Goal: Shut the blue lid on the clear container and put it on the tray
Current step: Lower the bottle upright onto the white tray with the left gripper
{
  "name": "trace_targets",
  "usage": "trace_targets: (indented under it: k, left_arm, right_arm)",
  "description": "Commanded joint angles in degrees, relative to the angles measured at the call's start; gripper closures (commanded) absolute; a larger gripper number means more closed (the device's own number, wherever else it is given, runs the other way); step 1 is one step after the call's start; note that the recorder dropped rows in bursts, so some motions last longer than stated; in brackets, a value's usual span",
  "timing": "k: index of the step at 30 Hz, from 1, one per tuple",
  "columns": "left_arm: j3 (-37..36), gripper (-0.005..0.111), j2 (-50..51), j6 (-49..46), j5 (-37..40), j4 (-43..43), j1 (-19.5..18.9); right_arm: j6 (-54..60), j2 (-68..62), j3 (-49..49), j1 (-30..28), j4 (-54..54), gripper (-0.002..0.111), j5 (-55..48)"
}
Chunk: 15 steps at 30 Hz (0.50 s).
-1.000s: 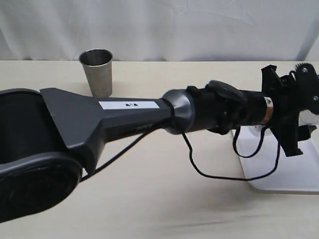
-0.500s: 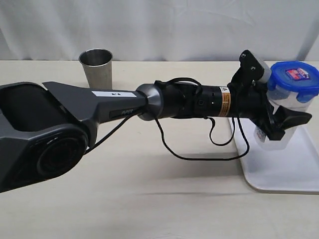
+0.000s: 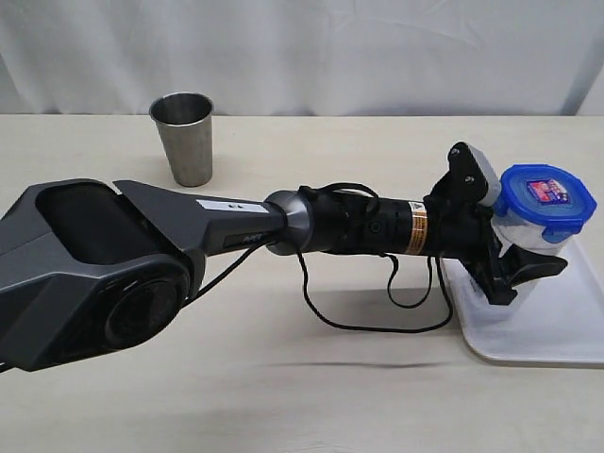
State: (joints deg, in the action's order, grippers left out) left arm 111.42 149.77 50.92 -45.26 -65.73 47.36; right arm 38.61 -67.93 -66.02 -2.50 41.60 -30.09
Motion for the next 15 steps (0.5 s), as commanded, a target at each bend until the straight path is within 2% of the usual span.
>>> trace_targets:
  k: [1,6,9,13,15]
  left_arm:
    - [0.2,0.106,-0.5,-0.2,0.0,1.5,0.4]
    - [0.2,0.088,-0.4,0.0,-0.3,0.0,1.1]
    - [0.2,0.073,-0.4,0.0,-0.3,0.0,1.3]
    - [0.2,0.039,-0.4,0.0,-0.2,0.3,1.5]
    - [0.2,0.028,-0.4,0.0,0.7,0.3,1.5]
  right_arm:
    - [0.6,0.3,0.2,-0.3,-0.3,0.104,-0.4]
    - [0.6,0.3,0.2,-0.3,-0.3,0.104,-0.6]
    - [0.6,0.3,0.2,-0.3,-0.3,0.104,-0.6]
    - [0.6,0.3,0.4,-0.3,-0.3,0.104,-0.9]
    - [0.6,0.3,0.4,-0.3,-0.3,0.104,-0.9]
